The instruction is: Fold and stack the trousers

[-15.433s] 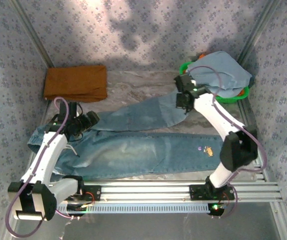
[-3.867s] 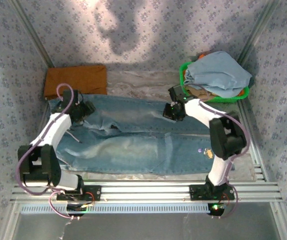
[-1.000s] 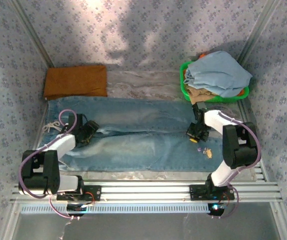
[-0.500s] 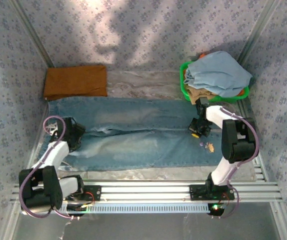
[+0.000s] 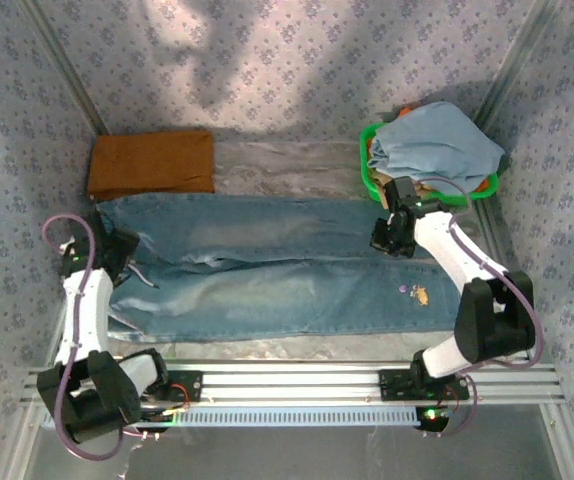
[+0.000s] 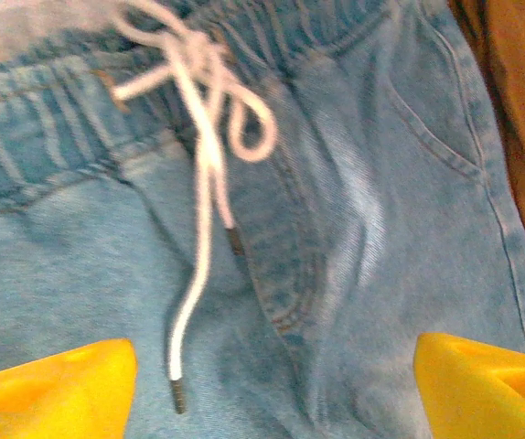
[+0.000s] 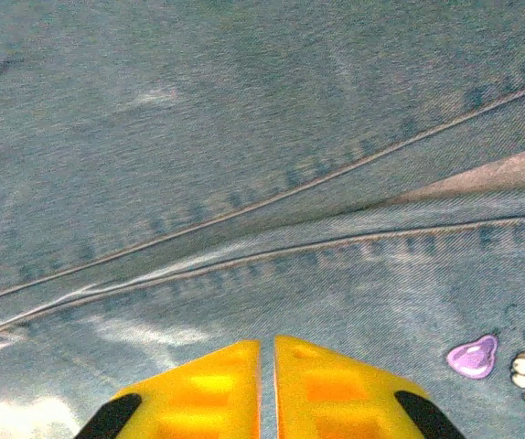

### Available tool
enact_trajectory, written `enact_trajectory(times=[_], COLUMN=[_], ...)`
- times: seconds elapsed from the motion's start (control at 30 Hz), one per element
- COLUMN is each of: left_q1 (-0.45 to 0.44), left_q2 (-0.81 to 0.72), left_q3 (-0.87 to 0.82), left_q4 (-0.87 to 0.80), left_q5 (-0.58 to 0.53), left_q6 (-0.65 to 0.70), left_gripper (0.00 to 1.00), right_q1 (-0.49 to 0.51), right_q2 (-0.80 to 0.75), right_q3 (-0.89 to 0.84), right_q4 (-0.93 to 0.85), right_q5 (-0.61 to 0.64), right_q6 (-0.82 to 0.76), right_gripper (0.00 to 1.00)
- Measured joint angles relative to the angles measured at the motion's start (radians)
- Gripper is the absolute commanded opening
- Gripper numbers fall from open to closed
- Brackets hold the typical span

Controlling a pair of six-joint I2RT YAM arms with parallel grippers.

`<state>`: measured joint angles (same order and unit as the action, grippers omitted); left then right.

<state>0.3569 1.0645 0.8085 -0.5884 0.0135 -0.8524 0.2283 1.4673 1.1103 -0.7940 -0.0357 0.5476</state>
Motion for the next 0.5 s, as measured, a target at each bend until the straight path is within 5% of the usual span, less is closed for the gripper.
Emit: enact_trajectory(times=[0.27,0.5], left_q1=[0.363,0.322], left_q2=[0.013,0.022], left_q3=[0.031,-0.051], left_q4=[-0.127,-0.070], left_q5=[0.068,0.148], left_q6=[0.063,0.036], left_gripper=[0.81,0.79], right_q1=[0.037,0.047], right_q2=[-0.063,-0.054], right_q3=[0.000,0.002], right_q4=[-0.030,-0.012], right_q5=[-0.023,-0.047], right_q6=[-0.007,-0.010], right_gripper=[0.28,0.29])
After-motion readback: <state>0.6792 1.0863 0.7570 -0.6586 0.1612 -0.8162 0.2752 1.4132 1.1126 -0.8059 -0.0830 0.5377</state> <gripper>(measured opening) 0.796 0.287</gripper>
